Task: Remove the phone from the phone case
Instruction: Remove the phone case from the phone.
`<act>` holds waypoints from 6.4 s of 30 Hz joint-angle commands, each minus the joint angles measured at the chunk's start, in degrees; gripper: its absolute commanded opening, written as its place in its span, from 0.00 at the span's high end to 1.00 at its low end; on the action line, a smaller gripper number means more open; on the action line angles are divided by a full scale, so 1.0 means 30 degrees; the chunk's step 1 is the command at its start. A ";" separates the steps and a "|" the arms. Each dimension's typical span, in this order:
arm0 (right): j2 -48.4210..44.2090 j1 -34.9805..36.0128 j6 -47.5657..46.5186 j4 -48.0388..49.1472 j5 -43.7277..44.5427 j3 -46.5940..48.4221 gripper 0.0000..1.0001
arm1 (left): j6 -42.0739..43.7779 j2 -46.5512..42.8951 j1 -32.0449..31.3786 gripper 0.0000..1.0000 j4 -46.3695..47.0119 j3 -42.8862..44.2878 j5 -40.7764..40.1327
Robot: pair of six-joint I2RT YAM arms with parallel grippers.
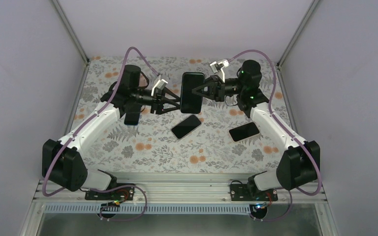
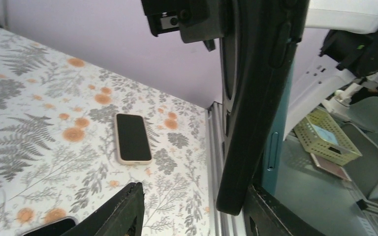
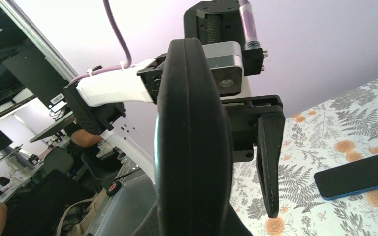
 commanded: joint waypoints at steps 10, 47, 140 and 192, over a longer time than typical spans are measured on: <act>-0.0614 0.1409 0.0743 0.0914 -0.2103 -0.0209 0.96 | -0.0846 0.1271 0.0658 0.56 0.0938 0.0769 -0.4133; 0.1722 0.3272 0.1984 0.2786 -0.0460 -0.2209 0.96 | -0.4528 0.2521 -0.1830 0.70 0.4802 0.3410 0.0322; 0.2214 0.1450 0.6835 0.2914 0.4188 -0.2656 0.29 | -1.4391 0.2078 0.2601 0.98 1.4367 -0.2248 -0.2560; 0.2488 0.0788 0.7340 0.3577 0.4793 -0.2035 0.59 | -1.2095 0.2196 0.0890 0.98 1.2950 -0.2866 -0.3191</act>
